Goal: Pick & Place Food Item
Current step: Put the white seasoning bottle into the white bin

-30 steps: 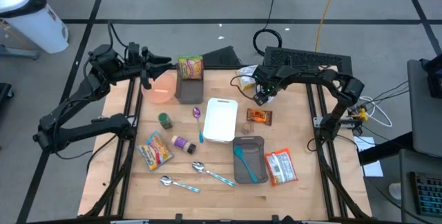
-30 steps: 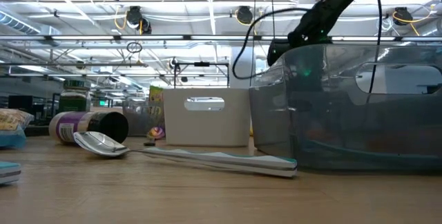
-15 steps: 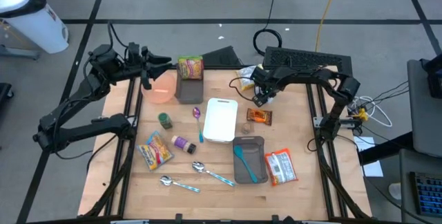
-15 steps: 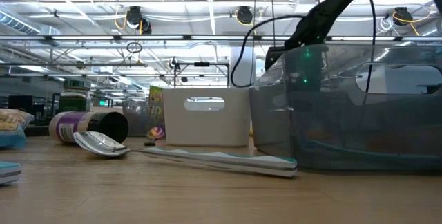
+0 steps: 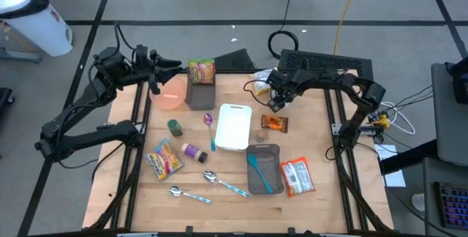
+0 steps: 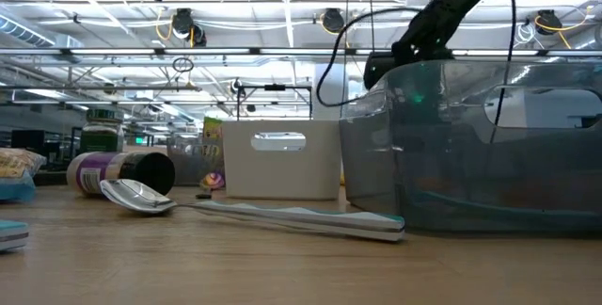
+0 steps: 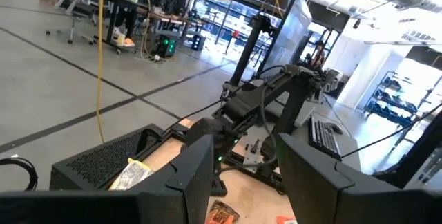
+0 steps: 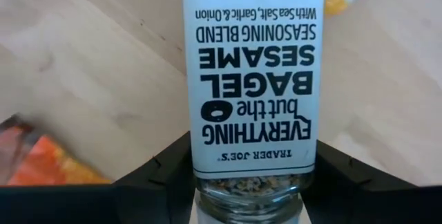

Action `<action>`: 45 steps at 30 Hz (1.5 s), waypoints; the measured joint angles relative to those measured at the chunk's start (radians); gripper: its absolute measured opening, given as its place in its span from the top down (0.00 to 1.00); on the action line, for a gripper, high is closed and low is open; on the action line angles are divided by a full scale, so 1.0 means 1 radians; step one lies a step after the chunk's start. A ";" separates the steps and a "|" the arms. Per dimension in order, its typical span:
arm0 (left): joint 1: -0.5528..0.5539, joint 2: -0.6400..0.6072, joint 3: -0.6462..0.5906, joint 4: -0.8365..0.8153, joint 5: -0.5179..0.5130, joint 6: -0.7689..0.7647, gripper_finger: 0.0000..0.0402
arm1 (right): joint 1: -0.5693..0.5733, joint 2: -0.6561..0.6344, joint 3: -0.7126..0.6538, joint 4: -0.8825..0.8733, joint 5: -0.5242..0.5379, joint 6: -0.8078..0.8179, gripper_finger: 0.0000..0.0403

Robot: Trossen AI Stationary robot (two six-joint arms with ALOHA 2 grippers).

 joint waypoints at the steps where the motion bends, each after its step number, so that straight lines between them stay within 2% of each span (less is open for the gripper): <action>1: 0.000 0.000 0.000 0.000 0.000 -0.009 0.59 | 0.000 -0.023 0.000 -0.014 -0.002 0.000 0.53; 5: 0.000 0.000 0.000 0.000 0.000 -0.013 0.59 | 0.001 -0.142 0.000 -0.048 -0.045 -0.004 0.53; 10: -0.001 0.010 0.000 -0.003 0.001 -0.002 0.59 | 0.017 -0.333 0.000 -0.045 -0.156 -0.034 0.53; 14: -0.015 0.062 0.001 0.003 -0.004 -0.014 0.59 | 0.070 -0.464 0.000 -0.029 -0.154 -0.033 0.53; 18: -0.049 0.168 0.001 0.033 -0.008 -0.096 0.59 | 0.154 -0.544 0.000 0.066 -0.153 -0.048 0.53; 23: -0.115 0.346 0.001 0.149 0.000 -0.270 0.59 | 0.261 -0.568 0.001 0.223 -0.111 -0.066 0.53; 28: -0.180 0.505 0.001 0.451 0.061 -0.460 0.59 | 0.320 -0.569 0.001 0.239 -0.074 -0.142 0.53; 31: -0.229 0.590 0.001 0.645 0.057 -0.542 0.59 | 0.328 -0.569 0.001 0.235 -0.076 -0.176 0.53; 33: -0.263 0.642 0.018 0.711 0.025 -0.596 0.59 | 0.333 -0.569 0.001 0.235 -0.076 -0.195 0.53; 40: -0.364 0.814 0.196 0.633 -0.017 -0.623 0.59 | 0.337 -0.553 0.044 0.173 -0.134 -0.265 0.53; 45: -0.405 0.927 0.382 0.472 -0.017 -0.571 0.59 | 0.336 -0.551 0.069 0.101 -0.129 -0.296 0.53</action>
